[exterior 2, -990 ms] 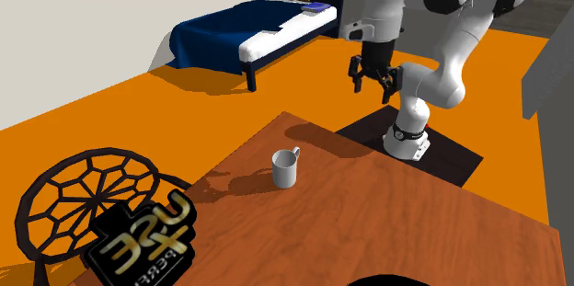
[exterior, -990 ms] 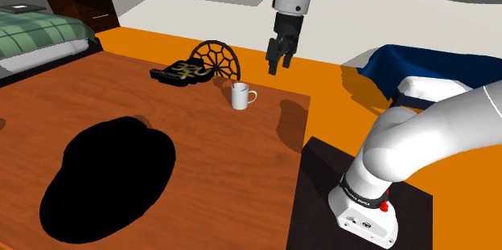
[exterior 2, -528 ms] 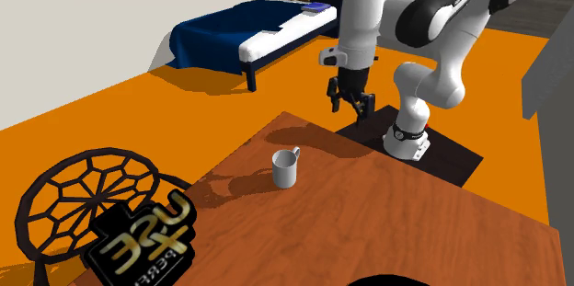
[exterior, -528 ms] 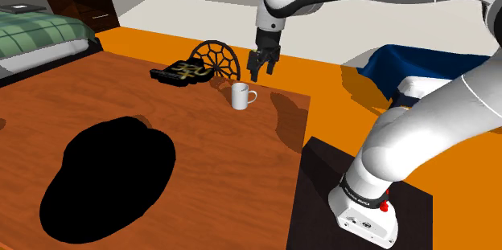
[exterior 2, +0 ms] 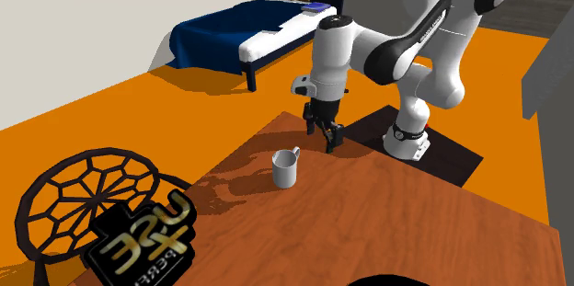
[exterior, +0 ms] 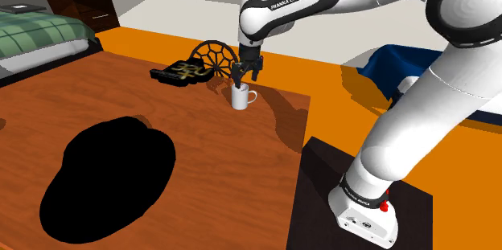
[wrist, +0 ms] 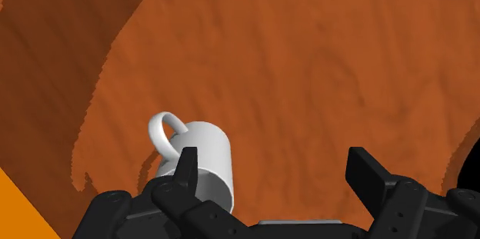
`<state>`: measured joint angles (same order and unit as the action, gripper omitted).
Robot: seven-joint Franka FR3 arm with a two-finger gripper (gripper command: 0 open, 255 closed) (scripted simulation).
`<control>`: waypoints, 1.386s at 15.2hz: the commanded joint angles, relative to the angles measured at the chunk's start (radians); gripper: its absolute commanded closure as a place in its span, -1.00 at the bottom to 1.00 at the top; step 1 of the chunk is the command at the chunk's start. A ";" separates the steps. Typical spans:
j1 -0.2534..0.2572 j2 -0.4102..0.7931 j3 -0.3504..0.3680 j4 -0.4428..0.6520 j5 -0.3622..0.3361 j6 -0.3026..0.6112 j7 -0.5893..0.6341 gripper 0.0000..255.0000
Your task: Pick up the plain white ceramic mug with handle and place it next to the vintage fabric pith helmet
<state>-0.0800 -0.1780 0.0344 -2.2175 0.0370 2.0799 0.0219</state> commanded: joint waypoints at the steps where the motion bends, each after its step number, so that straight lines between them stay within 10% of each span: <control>1: -0.005 0.078 0.002 0.052 -0.016 0.034 0.021 -1.00; 7: -0.015 0.285 -0.006 0.189 -0.064 0.123 0.077 -1.00; 21: -0.015 0.340 -0.008 0.152 -0.067 0.215 0.079 -1.00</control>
<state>-0.0951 0.1621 0.0264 -2.0652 -0.0302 2.2943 0.1008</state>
